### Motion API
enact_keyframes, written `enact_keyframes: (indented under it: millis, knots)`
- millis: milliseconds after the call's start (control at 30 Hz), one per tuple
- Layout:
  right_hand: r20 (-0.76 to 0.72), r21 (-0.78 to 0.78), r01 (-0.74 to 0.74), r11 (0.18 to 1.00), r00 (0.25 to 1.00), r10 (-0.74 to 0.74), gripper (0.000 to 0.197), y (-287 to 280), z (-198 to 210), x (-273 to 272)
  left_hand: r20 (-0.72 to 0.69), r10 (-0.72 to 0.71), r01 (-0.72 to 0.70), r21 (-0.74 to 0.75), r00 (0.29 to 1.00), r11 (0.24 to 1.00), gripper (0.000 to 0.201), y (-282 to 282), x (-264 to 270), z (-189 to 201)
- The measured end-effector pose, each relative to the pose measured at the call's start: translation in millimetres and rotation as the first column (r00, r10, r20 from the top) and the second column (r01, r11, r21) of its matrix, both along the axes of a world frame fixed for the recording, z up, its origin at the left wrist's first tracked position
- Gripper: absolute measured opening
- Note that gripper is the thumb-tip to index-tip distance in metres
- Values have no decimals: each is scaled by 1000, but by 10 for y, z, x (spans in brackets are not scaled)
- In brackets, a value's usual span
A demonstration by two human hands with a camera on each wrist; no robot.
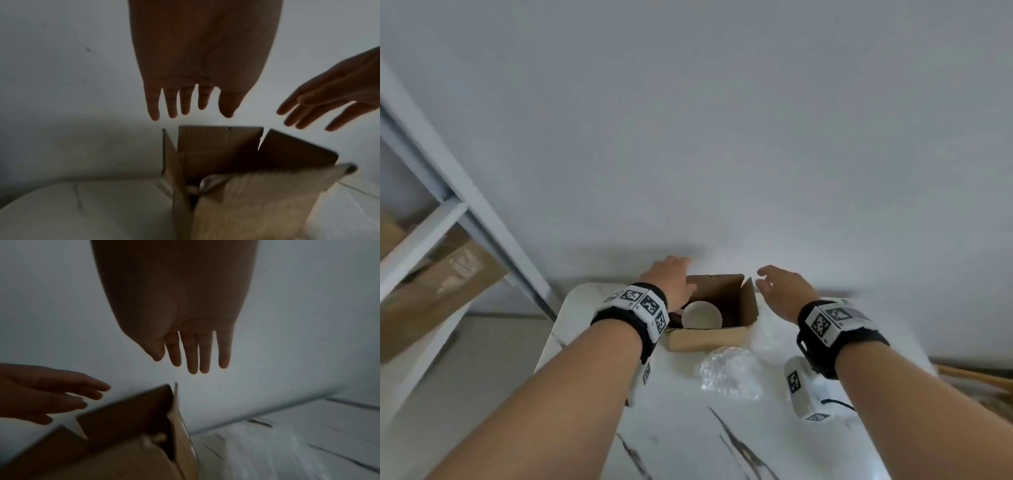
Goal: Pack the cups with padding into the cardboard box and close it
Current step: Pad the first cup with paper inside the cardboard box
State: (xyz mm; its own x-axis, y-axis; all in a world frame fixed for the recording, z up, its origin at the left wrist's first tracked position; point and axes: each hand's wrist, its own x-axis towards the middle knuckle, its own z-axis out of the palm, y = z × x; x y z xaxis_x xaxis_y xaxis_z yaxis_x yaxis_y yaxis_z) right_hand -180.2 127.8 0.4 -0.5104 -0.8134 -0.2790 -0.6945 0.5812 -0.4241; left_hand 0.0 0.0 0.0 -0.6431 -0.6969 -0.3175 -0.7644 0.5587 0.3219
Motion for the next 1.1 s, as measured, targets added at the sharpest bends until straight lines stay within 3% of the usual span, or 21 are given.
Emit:
enact_keyframes:
  millis: [100, 200, 300, 400, 533, 767, 833, 933, 1000, 1100]
  knots:
    - [31, 78, 23, 997, 999, -25, 40, 36, -282, 30, 22, -33, 32, 31, 999, 999, 57, -67, -14, -207]
    - [53, 52, 76, 996, 995, -79, 38, 136, -527, 73, -22, -47, 48, 33, 999, 998, 40, -49, -60, -349]
    - [121, 40, 184, 982, 975, -187, 33, 284, -640, 79, -114, 32, -32, 5, 993, 999, 26, -43, -72, -413]
    - [58, 71, 137, 988, 988, -142, 28, 400, -712, 46, -113, 90, -90, 3, 989, 996, 21, -29, -50, -419]
    - [7, 91, 69, 993, 997, -70, 30, 498, -784, -4, -45, 98, -97, 33, 994, 995, 22, 71, -24, -416]
    - [151, 163, 17, 987, 988, -42, 52, 664, -1003, -56, 21, 149, -151, 95, 989, 984, 20, 308, -89, -395]
    - [107, 156, 12, 988, 994, -29, 44, 681, -1064, -70, 2, 183, -182, 84, 983, 980, 19, 368, -84, -410]
    - [34, 126, 14, 992, 999, -18, 16, 653, -1077, -106, -32, 206, -203, 86, 978, 975, 26, 421, -71, -417]
    - [40, 101, 2, 995, 999, -6, 23, 633, -1054, -115, -73, 211, -204, 99, 975, 974, 29, 443, -43, -435]
    - [60, -2, 71, 997, 996, -71, 16, 624, -917, -141, -128, 223, -203, 152, 966, 967, 33, 465, -2, -409]
